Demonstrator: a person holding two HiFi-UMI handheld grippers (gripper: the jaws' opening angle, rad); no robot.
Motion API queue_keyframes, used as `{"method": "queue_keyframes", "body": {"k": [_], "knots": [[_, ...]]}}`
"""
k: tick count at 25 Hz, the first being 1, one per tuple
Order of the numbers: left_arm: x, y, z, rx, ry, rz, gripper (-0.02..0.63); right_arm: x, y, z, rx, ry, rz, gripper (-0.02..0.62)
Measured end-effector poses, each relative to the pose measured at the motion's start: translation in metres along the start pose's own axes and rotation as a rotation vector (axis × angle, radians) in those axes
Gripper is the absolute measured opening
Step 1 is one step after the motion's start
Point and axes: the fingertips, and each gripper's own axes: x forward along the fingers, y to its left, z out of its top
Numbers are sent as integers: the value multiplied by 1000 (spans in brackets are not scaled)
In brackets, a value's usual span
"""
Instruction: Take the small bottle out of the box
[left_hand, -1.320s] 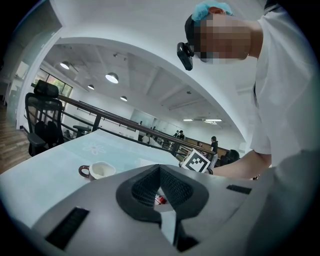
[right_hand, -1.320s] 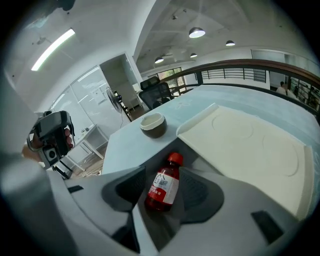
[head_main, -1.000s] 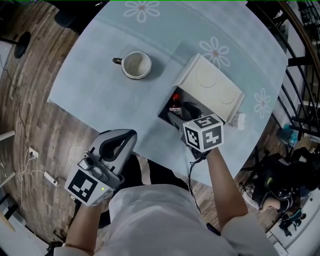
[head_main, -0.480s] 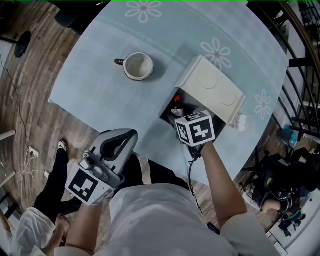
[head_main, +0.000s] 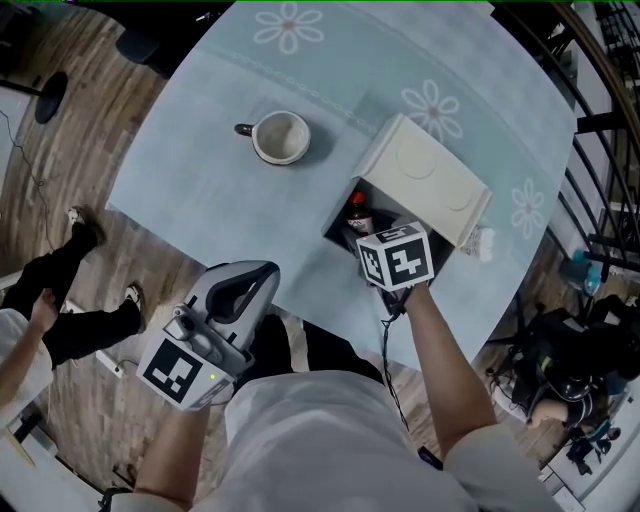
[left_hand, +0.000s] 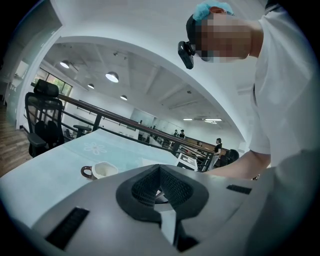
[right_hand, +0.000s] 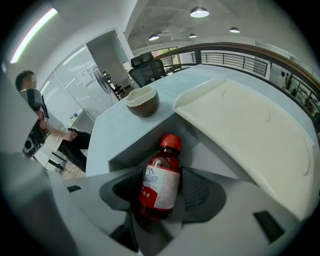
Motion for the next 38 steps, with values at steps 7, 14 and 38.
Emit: {"method": "queue_keyframes", "body": {"k": [7, 14, 38], "knots": [[-9, -10, 9, 28, -6, -1, 6, -20, -2, 3, 6, -64, -6, 249], [-19, -27, 19, 62, -14, -9, 6, -51, 9, 11, 4, -151, 6, 245], [-59, -87, 69, 205, -73, -114, 6, -191, 79, 27, 22, -471, 18, 241]]}}
